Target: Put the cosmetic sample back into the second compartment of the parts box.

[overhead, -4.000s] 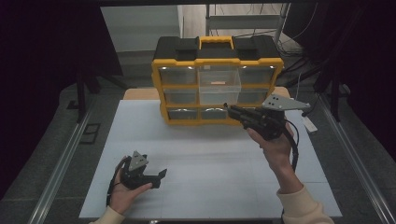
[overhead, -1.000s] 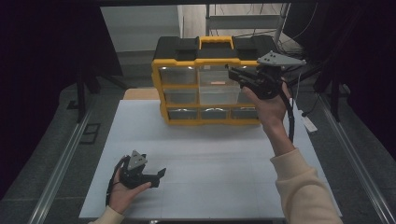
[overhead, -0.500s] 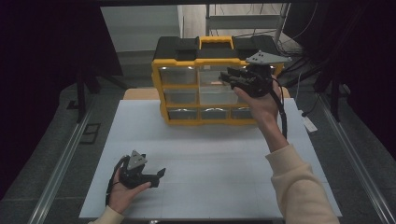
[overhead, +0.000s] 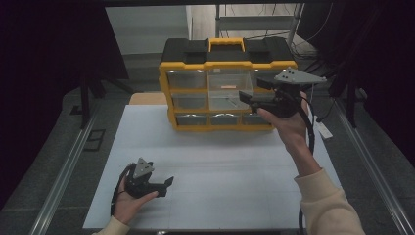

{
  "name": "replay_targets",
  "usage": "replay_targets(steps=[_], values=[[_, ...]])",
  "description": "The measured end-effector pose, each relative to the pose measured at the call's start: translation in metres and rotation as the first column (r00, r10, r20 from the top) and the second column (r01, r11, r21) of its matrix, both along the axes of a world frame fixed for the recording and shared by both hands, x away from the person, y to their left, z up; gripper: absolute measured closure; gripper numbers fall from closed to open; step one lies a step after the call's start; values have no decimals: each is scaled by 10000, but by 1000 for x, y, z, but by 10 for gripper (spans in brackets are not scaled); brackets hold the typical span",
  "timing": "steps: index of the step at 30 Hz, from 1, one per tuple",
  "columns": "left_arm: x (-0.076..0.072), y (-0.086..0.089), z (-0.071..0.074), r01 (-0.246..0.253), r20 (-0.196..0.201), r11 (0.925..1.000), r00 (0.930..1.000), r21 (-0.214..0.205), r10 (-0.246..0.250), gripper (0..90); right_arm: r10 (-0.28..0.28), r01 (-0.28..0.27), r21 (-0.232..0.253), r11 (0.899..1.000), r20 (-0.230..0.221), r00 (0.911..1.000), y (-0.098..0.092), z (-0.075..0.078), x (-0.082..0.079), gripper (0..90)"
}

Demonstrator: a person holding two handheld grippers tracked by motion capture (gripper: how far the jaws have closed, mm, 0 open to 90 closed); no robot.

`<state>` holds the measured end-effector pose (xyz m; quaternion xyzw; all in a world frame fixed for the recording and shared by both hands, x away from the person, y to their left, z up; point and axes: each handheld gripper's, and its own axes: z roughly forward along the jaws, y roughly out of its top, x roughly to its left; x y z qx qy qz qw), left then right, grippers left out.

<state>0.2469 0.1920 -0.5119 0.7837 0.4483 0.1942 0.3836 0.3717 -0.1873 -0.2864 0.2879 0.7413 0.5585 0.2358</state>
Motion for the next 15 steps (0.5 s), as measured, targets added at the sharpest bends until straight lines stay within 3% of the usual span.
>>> replay_targets(steps=[4,7,15], values=[[-2,1,0,-54,44,10000,10000,-30,54,75,114,-114,54,9999,-2,9999,-14,-8,-9,239],[-3,-1,0,-16,20,10000,10000,-1,16,74,96,-95,353,9993,-24,10000,-23,-16,-17,237],[-1,0,0,46,33,10000,10000,-41,-46,74,27,-23,312,9995,-121,9999,-42,-36,-36,231]])
